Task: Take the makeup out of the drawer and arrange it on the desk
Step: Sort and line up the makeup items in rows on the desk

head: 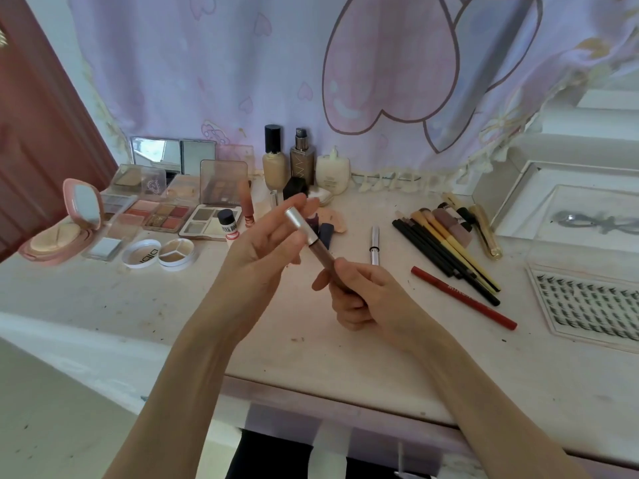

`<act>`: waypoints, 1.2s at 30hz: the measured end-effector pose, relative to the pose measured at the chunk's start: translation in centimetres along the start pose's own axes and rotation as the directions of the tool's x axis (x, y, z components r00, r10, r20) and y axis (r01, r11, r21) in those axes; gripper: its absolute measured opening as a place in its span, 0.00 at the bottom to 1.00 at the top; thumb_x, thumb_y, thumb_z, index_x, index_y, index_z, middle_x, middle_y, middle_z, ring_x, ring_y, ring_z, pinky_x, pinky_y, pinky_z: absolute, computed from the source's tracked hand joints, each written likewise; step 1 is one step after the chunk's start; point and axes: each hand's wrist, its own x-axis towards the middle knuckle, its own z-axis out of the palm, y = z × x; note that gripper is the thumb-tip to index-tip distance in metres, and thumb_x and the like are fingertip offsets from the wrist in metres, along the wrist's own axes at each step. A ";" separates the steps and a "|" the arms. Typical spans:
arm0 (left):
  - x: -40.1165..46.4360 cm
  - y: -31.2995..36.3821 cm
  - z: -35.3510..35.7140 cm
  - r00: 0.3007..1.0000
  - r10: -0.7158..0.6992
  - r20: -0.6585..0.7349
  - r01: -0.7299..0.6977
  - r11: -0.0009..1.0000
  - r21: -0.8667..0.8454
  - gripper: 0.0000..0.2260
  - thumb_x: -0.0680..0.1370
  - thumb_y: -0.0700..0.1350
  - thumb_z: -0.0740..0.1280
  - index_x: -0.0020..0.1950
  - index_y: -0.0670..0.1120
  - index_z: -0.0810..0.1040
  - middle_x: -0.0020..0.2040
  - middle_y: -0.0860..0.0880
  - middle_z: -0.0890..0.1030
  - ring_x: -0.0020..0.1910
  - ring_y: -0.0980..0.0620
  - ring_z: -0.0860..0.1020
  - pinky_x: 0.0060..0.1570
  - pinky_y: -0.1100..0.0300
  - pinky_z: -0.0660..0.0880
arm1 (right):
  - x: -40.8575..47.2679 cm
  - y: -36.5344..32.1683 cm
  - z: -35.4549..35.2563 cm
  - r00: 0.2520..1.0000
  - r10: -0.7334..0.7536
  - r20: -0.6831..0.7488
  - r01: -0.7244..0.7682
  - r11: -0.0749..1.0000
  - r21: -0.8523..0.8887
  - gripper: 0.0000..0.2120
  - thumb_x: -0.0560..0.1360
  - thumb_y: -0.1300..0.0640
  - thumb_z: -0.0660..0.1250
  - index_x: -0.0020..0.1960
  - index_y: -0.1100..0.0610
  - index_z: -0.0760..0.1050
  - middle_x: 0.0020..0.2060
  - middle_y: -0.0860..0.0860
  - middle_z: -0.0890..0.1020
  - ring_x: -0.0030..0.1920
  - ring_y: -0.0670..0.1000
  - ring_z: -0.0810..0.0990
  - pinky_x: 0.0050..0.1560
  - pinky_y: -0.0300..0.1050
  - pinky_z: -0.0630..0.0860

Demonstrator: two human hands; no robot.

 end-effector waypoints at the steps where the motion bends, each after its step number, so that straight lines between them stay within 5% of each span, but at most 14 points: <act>1: 0.0 0.1 -0.1 0.999 0.021 0.038 -0.020 1.000 -0.014 0.17 0.75 0.43 0.64 0.64 0.49 0.72 0.59 0.53 0.80 0.60 0.54 0.75 0.53 0.60 0.71 | -0.1 0.0 -0.1 1.000 0.002 0.020 -0.003 0.999 0.032 0.18 0.77 0.45 0.56 0.45 0.56 0.78 0.26 0.47 0.62 0.24 0.45 0.57 0.25 0.39 0.55; 4: 0.1 0.2 -0.2 0.997 0.071 -0.012 -0.072 0.997 -0.032 0.13 0.74 0.45 0.66 0.57 0.46 0.77 0.50 0.53 0.83 0.58 0.54 0.77 0.60 0.54 0.70 | -0.4 0.1 -0.3 0.996 0.002 0.085 -0.011 0.994 0.106 0.18 0.76 0.43 0.57 0.47 0.55 0.79 0.26 0.46 0.61 0.23 0.44 0.57 0.24 0.37 0.56; 9: 0.4 0.3 0.4 0.995 0.078 -0.055 -0.084 0.990 -0.110 0.20 0.62 0.58 0.76 0.48 0.49 0.79 0.40 0.54 0.80 0.41 0.56 0.75 0.46 0.64 0.73 | -0.4 -0.1 -0.3 0.992 0.008 0.126 -0.027 0.989 0.148 0.17 0.75 0.43 0.58 0.44 0.54 0.78 0.26 0.46 0.61 0.23 0.44 0.57 0.24 0.36 0.58; 14: 0.4 0.2 0.5 0.993 0.084 0.084 -0.077 0.994 -0.079 0.18 0.73 0.51 0.68 0.62 0.48 0.74 0.55 0.52 0.81 0.57 0.53 0.76 0.53 0.58 0.70 | -0.6 -0.3 -0.5 0.993 0.008 0.120 -0.034 0.977 0.209 0.17 0.76 0.44 0.57 0.44 0.56 0.76 0.25 0.45 0.62 0.22 0.43 0.57 0.24 0.36 0.57; 18: 0.5 0.3 0.5 0.996 0.081 -0.020 -0.083 0.992 -0.099 0.12 0.69 0.51 0.73 0.48 0.48 0.79 0.41 0.52 0.82 0.44 0.52 0.74 0.48 0.61 0.72 | -0.6 -0.3 -0.4 0.988 0.011 0.153 -0.042 0.980 0.197 0.17 0.76 0.44 0.57 0.43 0.56 0.76 0.25 0.45 0.63 0.23 0.43 0.58 0.24 0.36 0.58; 20: 0.6 0.4 0.6 0.996 0.081 -0.029 -0.084 0.989 -0.124 0.13 0.69 0.48 0.73 0.50 0.45 0.76 0.40 0.52 0.80 0.40 0.53 0.73 0.45 0.61 0.71 | -0.5 -0.3 -0.4 0.989 0.017 0.148 -0.045 0.981 0.186 0.16 0.75 0.44 0.58 0.43 0.56 0.76 0.25 0.45 0.63 0.23 0.43 0.58 0.24 0.36 0.57; 24: 0.5 0.6 0.4 0.989 0.112 0.096 -0.099 0.986 -0.137 0.17 0.74 0.49 0.66 0.62 0.45 0.73 0.54 0.51 0.81 0.56 0.52 0.77 0.54 0.61 0.73 | -0.6 -0.4 -0.5 0.989 0.028 0.145 -0.059 0.974 0.220 0.16 0.76 0.45 0.57 0.44 0.57 0.75 0.24 0.45 0.63 0.22 0.43 0.58 0.24 0.37 0.56; 29: 0.7 0.8 0.5 0.995 0.095 -0.011 -0.095 0.988 -0.122 0.21 0.63 0.57 0.75 0.49 0.46 0.79 0.43 0.51 0.81 0.45 0.51 0.75 0.51 0.58 0.72 | -0.7 -0.5 -0.5 0.987 0.032 0.157 -0.065 0.975 0.212 0.16 0.77 0.46 0.56 0.44 0.57 0.75 0.24 0.45 0.64 0.22 0.42 0.59 0.24 0.36 0.57; 32: 0.7 0.8 0.4 0.995 0.091 0.026 -0.087 0.986 -0.140 0.27 0.65 0.57 0.74 0.58 0.45 0.75 0.48 0.51 0.81 0.48 0.52 0.76 0.50 0.59 0.72 | -0.6 -0.4 -0.4 0.988 0.032 0.152 -0.064 0.975 0.212 0.16 0.76 0.46 0.56 0.44 0.57 0.75 0.24 0.45 0.64 0.22 0.42 0.59 0.24 0.36 0.56; 34: 0.5 0.7 0.2 0.990 0.105 0.098 -0.092 0.987 -0.134 0.23 0.70 0.54 0.71 0.62 0.48 0.75 0.55 0.51 0.81 0.55 0.52 0.76 0.52 0.59 0.71 | -0.7 -0.4 -0.5 0.988 0.030 0.152 -0.064 0.973 0.222 0.16 0.76 0.45 0.57 0.44 0.57 0.75 0.25 0.46 0.63 0.22 0.43 0.58 0.25 0.37 0.55; 36: 0.5 0.5 0.2 0.992 0.102 0.071 -0.093 0.988 -0.124 0.12 0.74 0.47 0.67 0.57 0.50 0.80 0.52 0.50 0.82 0.54 0.49 0.75 0.54 0.55 0.69 | -0.7 -0.3 -0.6 0.988 0.029 0.154 -0.063 0.974 0.220 0.16 0.76 0.45 0.57 0.45 0.57 0.75 0.25 0.46 0.63 0.23 0.43 0.58 0.25 0.37 0.56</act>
